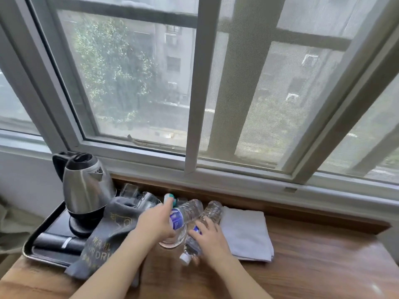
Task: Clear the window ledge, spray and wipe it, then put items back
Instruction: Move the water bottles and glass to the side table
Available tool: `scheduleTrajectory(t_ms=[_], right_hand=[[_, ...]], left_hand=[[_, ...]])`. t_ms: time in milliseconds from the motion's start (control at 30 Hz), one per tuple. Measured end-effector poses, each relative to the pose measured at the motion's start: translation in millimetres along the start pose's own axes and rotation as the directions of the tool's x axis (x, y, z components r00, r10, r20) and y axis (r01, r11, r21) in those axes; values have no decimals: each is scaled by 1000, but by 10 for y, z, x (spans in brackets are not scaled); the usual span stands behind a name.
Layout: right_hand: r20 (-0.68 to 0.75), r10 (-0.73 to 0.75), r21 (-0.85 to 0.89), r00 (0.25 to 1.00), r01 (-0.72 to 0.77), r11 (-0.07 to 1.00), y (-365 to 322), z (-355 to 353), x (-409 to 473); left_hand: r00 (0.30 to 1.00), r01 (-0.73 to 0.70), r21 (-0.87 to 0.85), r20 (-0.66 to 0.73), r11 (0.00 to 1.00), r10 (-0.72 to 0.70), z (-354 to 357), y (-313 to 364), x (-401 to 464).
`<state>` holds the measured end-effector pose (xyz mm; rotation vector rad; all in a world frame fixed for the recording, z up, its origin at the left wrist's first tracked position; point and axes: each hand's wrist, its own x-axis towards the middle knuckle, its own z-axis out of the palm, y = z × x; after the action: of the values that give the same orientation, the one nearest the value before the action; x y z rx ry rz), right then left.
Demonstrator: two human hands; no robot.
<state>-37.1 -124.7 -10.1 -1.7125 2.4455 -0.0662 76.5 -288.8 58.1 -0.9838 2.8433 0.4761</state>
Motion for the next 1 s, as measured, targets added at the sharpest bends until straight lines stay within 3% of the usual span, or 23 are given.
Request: scheduleTrajectory(t_ms=[200,300,400,567,767,1000], right_hand=[[-252,-26,163,967,69,984,253,57,8],[-338,93,395,937,51,917,326,-71,14],[-196,305,692,932,-88,716,387,-383,-22],[-67,447,848,892,-186,497,582,-754,27],[-29,504,864,863,-232,447,643,-767,145],[-76,527,882,846,-189,431,562,-633,154]], left_hand=[[989,-79,-69,-133,994,70,-454,381,249],[983,-111,-140,-162,984,88,-505,477,387],[979,-134,-180,-176,975,102,-532,588,510],[977,-181,-292,-167,939,136,-506,679,659],[980,-175,-656,-187,734,66,-230,579,635],[983,-120,-825,-176,553,-50,152,407,528]])
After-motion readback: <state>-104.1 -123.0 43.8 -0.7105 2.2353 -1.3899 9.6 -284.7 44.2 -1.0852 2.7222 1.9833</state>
